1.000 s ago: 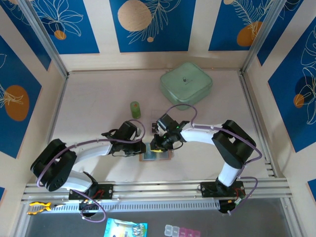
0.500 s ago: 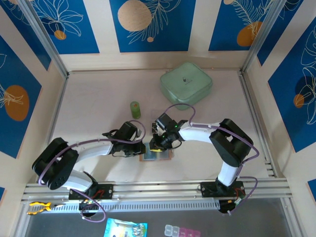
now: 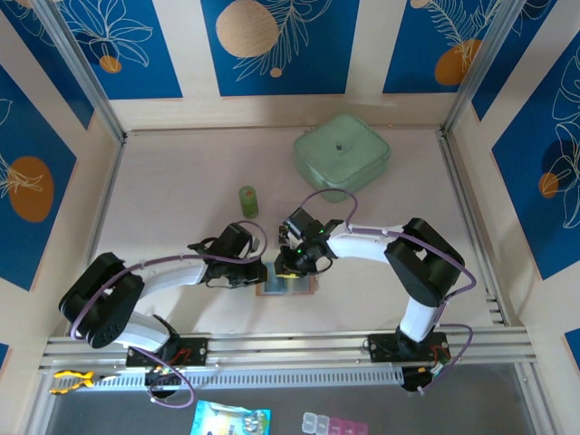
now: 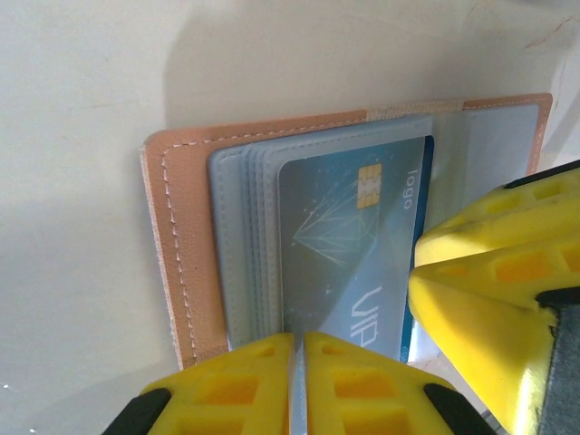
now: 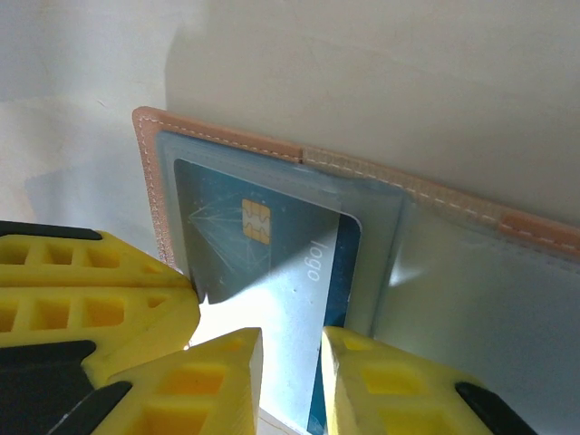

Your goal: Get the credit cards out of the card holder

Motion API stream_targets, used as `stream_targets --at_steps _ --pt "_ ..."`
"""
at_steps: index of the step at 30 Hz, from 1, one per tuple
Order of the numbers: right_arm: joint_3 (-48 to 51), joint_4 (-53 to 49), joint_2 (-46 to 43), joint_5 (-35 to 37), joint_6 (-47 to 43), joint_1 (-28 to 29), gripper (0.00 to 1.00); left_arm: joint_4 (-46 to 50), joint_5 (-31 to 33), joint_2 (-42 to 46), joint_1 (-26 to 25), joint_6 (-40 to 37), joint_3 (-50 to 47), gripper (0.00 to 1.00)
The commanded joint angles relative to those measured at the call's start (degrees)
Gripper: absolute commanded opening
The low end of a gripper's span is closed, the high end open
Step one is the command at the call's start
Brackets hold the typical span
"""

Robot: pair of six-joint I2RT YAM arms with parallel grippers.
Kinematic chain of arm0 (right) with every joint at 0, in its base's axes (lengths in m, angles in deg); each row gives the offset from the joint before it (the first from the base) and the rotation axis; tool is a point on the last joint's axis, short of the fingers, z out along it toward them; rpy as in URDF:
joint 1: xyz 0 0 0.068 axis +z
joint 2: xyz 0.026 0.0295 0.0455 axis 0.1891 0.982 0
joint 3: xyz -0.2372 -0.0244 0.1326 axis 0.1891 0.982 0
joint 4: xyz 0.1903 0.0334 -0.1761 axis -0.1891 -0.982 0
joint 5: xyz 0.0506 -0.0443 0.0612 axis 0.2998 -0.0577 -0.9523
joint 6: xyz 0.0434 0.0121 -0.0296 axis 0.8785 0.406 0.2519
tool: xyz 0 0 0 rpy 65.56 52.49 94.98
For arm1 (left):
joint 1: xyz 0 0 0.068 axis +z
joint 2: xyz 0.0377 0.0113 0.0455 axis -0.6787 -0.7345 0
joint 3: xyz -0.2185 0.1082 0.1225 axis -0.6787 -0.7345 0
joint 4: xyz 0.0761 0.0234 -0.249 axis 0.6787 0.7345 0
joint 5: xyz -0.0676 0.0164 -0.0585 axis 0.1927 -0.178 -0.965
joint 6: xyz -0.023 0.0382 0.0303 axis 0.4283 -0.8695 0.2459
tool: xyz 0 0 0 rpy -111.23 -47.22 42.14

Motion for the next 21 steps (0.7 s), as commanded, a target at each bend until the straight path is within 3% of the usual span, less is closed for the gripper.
stream_targets --at_steps 1,11,21 --pt "-0.6 0.1 1.2 -1.4 -0.2 0.4 0.23 1.3 0.8 -0.4 0.6 -0.9 -0.4 0.11" --pt "0.1 2.6 1.6 -3.2 0.9 0.2 0.22 1.4 0.7 -0.5 0.6 -1.0 -0.1 0.11" --pt "0.3 -4.2 0.3 3.1 -1.0 0.1 0.25 2.0 0.7 -0.6 0.6 -1.3 0.3 0.12"
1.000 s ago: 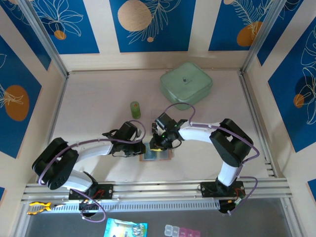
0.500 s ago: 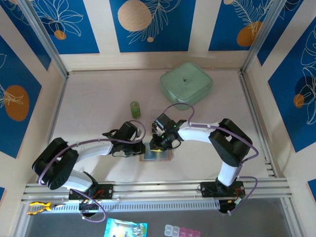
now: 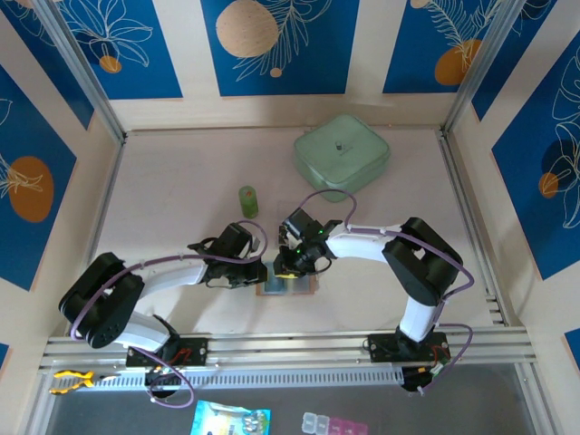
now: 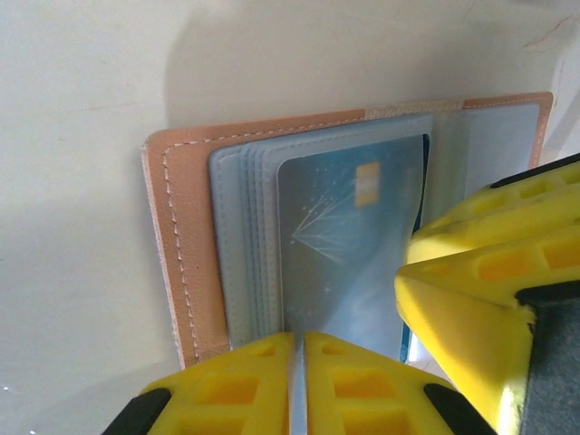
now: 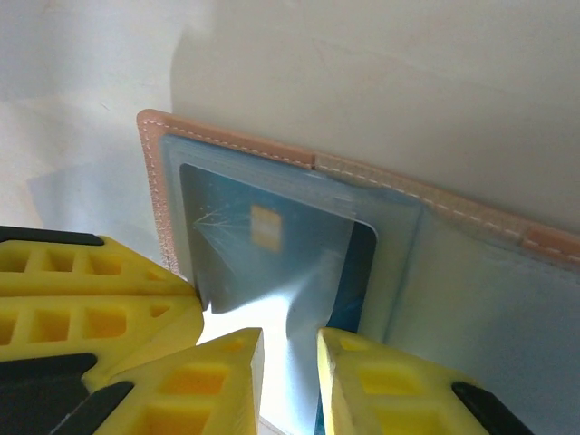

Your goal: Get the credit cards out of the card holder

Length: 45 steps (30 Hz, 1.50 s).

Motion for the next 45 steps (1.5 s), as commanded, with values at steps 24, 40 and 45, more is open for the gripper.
stream_targets --at_steps 24,40,45 --pt "2.0 -3.8 -7.3 2.1 -1.4 -1.4 0.26 5.0 -0.7 1.2 0.4 -0.9 5.5 0.11" --pt "4.6 -1.3 -5.6 0.2 -0.7 -2.8 0.26 -0.5 -3.6 -6.2 -1.3 0.4 6.7 0.06" --pt "4.8 -0.4 -4.4 -0.1 -0.6 -2.9 0.26 0.9 -2.4 -6.6 -1.3 0.2 6.5 0.05"
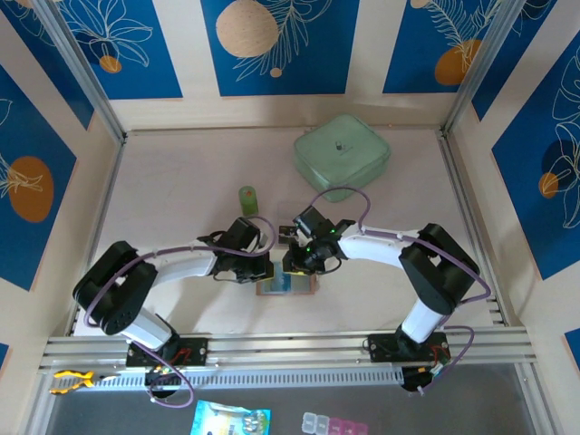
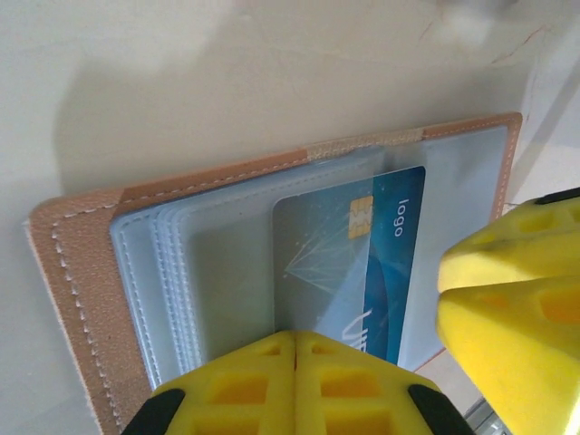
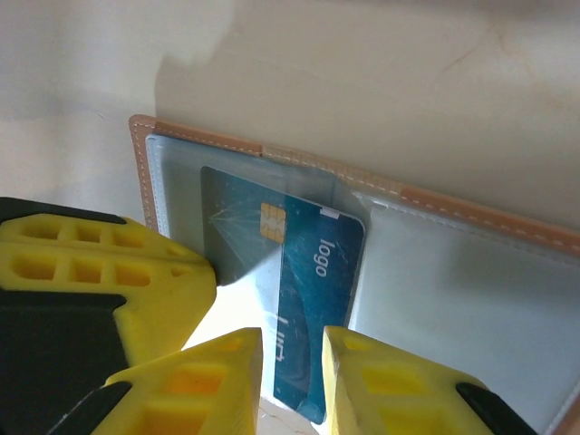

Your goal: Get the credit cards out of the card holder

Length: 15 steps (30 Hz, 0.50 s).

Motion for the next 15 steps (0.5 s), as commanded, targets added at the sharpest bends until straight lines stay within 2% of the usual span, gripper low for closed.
stream_targets --at_steps 1,15 --pt "1.2 0.6 1.5 -1.7 0.7 -0.2 0.26 0.8 0.3 -0.7 -0.4 0.0 1.1 0.04" --pt "2.0 1.9 2.6 -2.6 1.7 -0.2 0.27 0.8 0.8 -1.8 -0.4 -0.2 -0.5 0.04"
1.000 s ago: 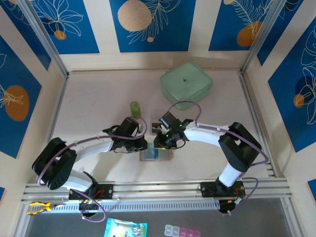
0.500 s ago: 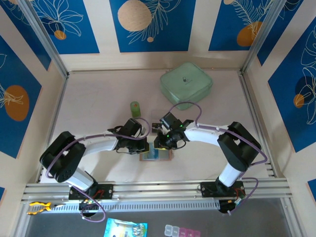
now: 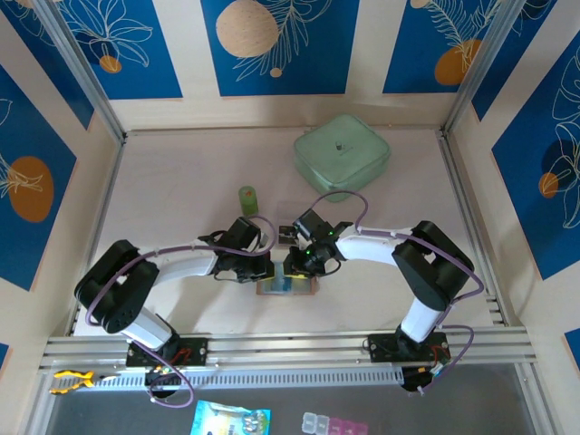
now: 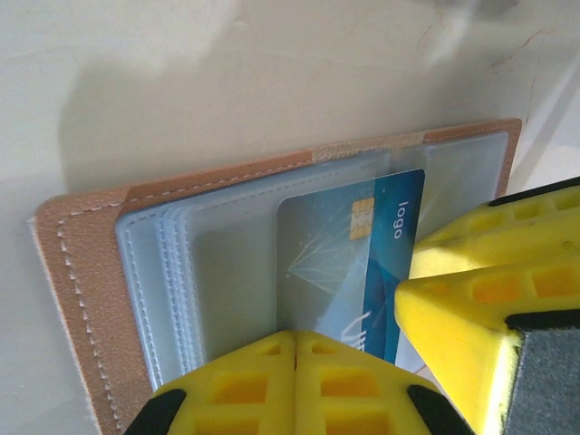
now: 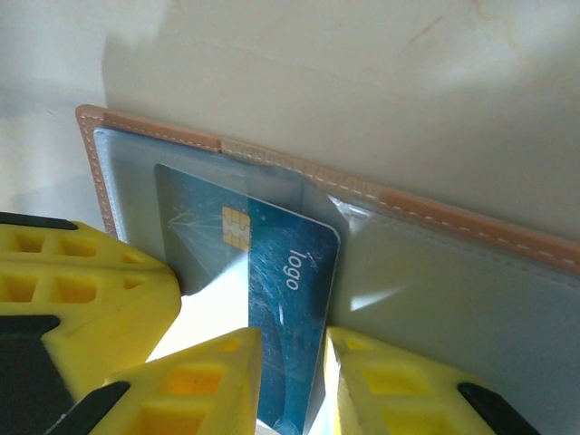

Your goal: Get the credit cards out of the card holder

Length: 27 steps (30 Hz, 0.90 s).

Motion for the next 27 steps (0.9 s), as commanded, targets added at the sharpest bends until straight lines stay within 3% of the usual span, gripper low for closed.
stream_targets --at_steps 1,16,27 --pt "1.1 1.1 0.8 -2.5 1.1 -0.3 0.26 1.2 0.9 -1.0 -0.3 -0.2 -0.7 0.04" --pt "3.3 7.2 -2.0 -7.8 3.8 -1.0 0.17 1.1 0.7 -0.5 -0.4 0.0 -0.8 0.04" --pt "4.8 7.2 -4.0 -6.7 3.8 -1.5 0.09 1.3 0.9 0.2 -0.4 0.0 -0.9 0.04"
